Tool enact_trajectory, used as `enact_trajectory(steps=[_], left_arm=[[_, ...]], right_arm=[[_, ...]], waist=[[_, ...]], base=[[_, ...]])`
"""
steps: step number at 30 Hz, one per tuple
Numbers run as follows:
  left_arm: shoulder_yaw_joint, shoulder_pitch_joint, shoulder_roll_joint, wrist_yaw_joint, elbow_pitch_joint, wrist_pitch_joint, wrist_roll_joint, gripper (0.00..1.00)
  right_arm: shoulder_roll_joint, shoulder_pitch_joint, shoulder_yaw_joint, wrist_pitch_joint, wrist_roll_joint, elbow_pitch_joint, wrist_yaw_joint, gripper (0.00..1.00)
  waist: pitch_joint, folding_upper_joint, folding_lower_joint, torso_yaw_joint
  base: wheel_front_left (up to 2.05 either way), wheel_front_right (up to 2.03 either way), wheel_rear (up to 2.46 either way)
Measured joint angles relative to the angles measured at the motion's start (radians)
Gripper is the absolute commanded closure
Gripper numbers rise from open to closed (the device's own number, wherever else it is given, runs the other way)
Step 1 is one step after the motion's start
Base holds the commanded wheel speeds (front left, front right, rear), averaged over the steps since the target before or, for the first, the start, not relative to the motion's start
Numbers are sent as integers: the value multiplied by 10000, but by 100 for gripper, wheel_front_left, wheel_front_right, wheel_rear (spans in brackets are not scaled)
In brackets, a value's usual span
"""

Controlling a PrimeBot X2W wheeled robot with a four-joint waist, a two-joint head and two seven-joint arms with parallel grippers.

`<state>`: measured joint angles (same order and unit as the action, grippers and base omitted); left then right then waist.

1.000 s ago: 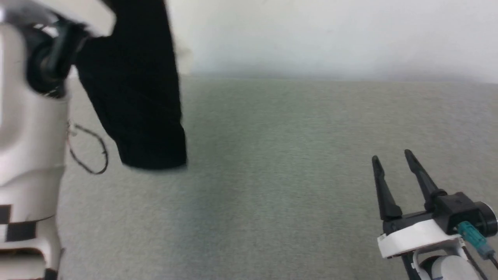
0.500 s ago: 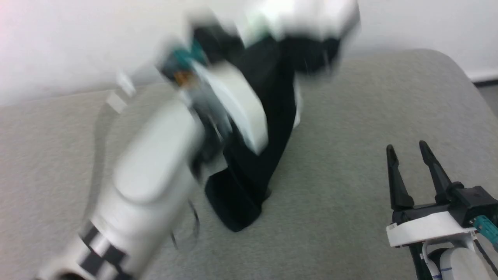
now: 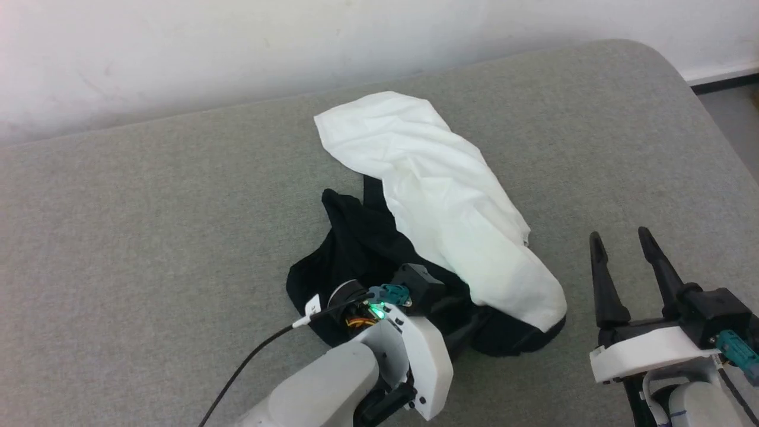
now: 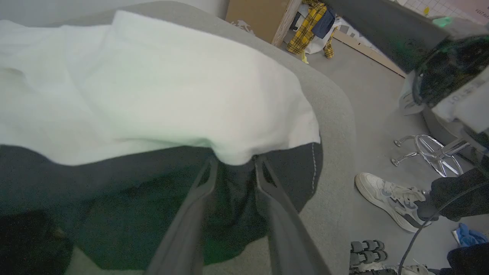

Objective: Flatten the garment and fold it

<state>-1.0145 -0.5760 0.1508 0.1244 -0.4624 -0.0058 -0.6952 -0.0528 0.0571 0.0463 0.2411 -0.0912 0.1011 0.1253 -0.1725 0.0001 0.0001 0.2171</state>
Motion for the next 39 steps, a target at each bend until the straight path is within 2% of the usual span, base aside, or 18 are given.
enact_trajectory(steps=[6,10,14,17,21,25,29,32,36,39], left_arm=[[228,8,-113,-4,-422,-779,-88,0],[790,5,155,-148,-320,-1430,-198,0],[1662,7,752,-853,102,-2096,-336,0],[2370,155,1335,-1693,541,-2376,-159,0],[3292,1166,2069,-2573,1407,-2502,107,0],[4395,2557,2372,-3200,2615,-2504,410,0],[5344,3932,2334,-3563,3498,-2512,811,0],[6019,4850,2046,-3718,3988,-2512,988,0],[6301,5788,1620,-3678,4226,-2512,1427,0],[6305,6308,1369,-3428,4178,-2512,1638,0]], right_arm=[[-2,-10,115,-27,134,23,0,0],[0,-60,190,-54,224,-59,2,0],[-2,-314,244,-119,224,-199,0,0],[2,-448,240,-105,182,-284,0,0],[-4,-645,188,-75,138,-330,0,0],[8,-839,-75,-12,-15,-376,2,0],[0,-1087,-437,19,-153,-393,0,0],[10,-1273,-702,69,-155,-382,2,0],[-6,-1417,-905,73,-161,-337,0,0],[-8,-1489,-1009,75,-174,-299,0,0]], waist=[[326,0,-1,-322],[752,0,-1,-613],[1168,0,-2,-951],[1436,0,-1,-1217],[1734,0,-2,-1532],[1976,0,-3,-1787],[2178,0,-2,-1951],[2293,0,-3,-2007],[2361,0,-1,-2001],[2366,0,-2,-1998]], base=[[0,0,0],[0,0,0],[0,0,0],[0,0,0],[0,0,0],[0,0,0],[0,0,0],[0,0,0],[0,0,0],[0,0,0]])
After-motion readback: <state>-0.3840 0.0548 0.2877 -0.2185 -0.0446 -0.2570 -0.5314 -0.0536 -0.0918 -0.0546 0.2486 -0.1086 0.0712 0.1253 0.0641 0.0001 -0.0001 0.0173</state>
